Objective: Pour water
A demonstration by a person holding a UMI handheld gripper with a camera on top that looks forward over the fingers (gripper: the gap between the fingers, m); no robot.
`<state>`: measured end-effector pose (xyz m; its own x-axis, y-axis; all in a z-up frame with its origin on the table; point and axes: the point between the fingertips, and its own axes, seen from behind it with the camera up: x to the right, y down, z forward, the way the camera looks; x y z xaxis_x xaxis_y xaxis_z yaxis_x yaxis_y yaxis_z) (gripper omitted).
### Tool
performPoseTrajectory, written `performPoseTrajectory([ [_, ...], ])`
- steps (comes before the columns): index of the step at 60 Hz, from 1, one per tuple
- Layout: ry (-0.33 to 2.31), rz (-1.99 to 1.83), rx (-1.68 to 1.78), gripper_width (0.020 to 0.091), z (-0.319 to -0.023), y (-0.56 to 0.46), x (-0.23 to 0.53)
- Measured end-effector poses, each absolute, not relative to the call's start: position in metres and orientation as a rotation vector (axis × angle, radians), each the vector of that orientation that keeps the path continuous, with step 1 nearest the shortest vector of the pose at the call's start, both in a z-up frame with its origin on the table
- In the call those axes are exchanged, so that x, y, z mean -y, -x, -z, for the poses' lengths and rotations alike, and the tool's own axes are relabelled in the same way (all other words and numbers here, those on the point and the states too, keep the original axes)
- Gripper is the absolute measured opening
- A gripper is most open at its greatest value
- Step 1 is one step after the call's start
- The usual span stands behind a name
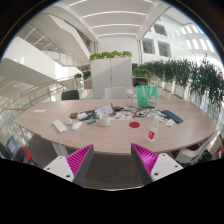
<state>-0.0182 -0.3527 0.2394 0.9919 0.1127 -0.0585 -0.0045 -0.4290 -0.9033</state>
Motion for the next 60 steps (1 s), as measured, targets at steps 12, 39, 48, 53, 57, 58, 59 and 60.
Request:
performPoseTrajectory([
  [12, 1.912, -0.028, 0.041, 0.0826, -0.224, -0.035, 0.309],
  [39, 1.827, 0.051, -0.125, 0.0822, -0.104, -0.197, 0.080],
  [48, 1.846, 0.009, -0.107, 0.0796, -0.071, -0.199, 0.033],
  [53, 1.847, 0.028, -0.053, 0.0514, -0.064, -0.195, 0.019],
  [57, 1.835, 0.022, -0.048, 0.0481, -0.063, -0.195, 0.014],
  [58, 1.836, 0.018, -0.056, 0.0470, -0.063, -0.195, 0.014],
  [59, 1.836, 0.013, -0.072, 0.0460, -0.063, -0.195, 0.014],
  [60, 1.837, 0.005, -0.093, 0.0447, -0.062, -0.198, 0.012],
])
